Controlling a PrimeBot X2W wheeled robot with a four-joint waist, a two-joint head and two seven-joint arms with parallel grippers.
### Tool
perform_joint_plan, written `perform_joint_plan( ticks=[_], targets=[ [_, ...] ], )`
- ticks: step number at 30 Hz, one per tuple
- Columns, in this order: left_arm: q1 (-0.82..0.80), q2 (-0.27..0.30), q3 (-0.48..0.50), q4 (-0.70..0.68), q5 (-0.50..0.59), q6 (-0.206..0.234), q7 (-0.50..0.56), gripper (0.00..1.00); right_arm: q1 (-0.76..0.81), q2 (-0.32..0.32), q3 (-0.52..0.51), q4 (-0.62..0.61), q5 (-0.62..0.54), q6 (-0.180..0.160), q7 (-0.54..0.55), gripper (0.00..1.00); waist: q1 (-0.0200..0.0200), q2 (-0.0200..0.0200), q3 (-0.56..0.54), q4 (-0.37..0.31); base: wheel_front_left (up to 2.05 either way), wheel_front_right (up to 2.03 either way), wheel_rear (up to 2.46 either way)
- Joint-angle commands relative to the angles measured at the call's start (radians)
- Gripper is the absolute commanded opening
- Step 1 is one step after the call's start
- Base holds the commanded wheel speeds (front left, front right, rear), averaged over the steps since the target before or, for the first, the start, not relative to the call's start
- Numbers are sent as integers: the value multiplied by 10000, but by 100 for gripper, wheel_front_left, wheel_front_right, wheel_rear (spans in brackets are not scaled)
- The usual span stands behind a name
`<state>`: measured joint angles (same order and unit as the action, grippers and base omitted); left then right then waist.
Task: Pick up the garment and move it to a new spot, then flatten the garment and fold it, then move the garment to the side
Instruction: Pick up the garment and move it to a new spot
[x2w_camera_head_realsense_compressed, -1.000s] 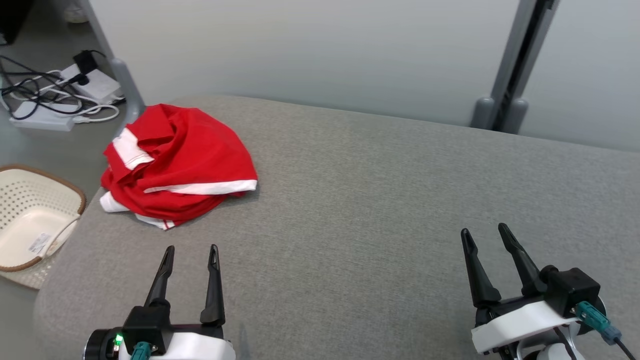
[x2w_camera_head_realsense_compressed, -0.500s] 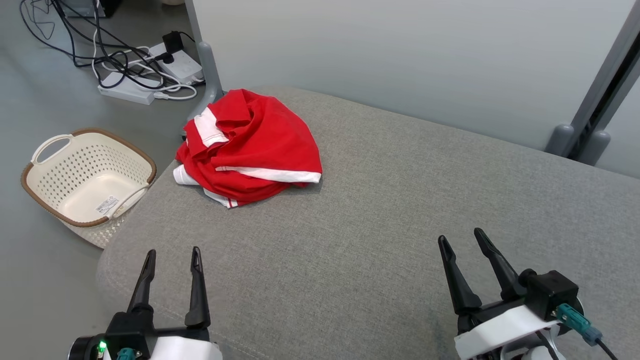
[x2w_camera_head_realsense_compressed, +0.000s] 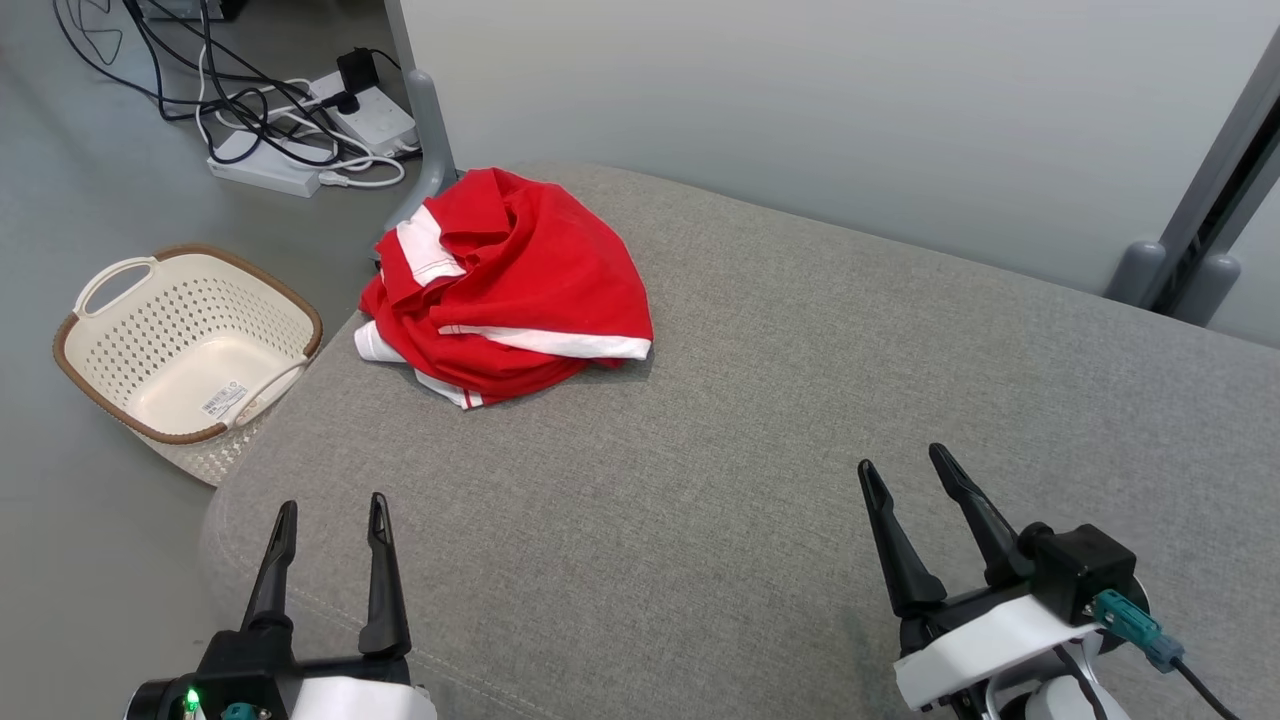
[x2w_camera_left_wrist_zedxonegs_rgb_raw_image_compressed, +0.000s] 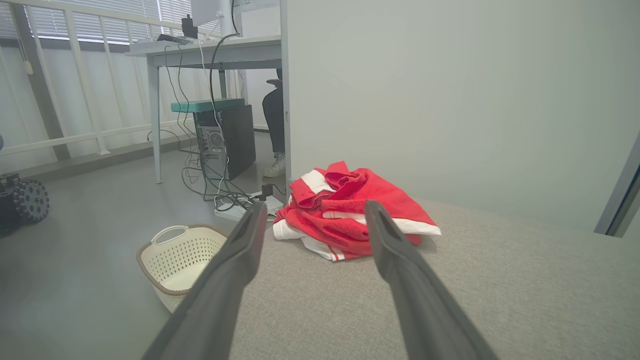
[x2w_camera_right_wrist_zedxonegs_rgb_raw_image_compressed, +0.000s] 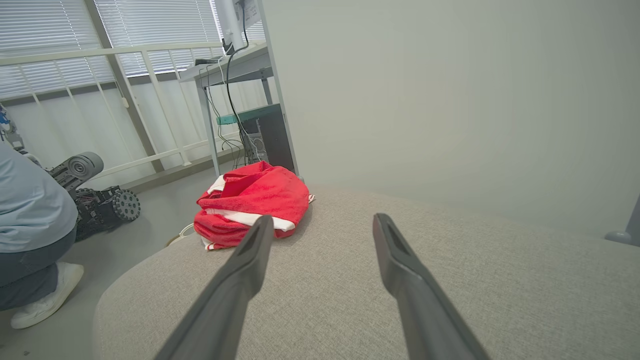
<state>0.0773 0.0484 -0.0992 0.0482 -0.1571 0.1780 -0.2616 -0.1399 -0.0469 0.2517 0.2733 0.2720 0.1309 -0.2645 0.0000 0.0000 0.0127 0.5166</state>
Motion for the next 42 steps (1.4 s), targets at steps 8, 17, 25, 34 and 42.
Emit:
perform_joint_plan(
  ticks=[8,17,25,34,42],
  targets=[
    [-27,34,95,41,-114,110,-36,100,207,-66,-171,-64,7,-1,-15,100,0,0,-62,-65,0,0,0],
    [-446,35,40,305,-333,-222,-36,100,160,-70,-465,-244,-410,-1,-15,100,0,0,331,-55,0,0,0],
    [-1562,174,694,673,-197,-1032,-36,100,-362,-70,-714,-715,-1138,-1,-14,100,0,0,1681,-670,0,0,0],
    [-4460,1583,1078,3046,-569,-2249,1023,100,-1140,-107,-610,-1214,-1851,-1,-14,100,0,0,3296,-1542,0,0,0],
    [-6906,2909,791,4900,-747,-2847,3091,100,-1474,-281,-482,-1385,-2025,-3,-16,100,0,0,4177,-2044,0,0,0]
  ],
)
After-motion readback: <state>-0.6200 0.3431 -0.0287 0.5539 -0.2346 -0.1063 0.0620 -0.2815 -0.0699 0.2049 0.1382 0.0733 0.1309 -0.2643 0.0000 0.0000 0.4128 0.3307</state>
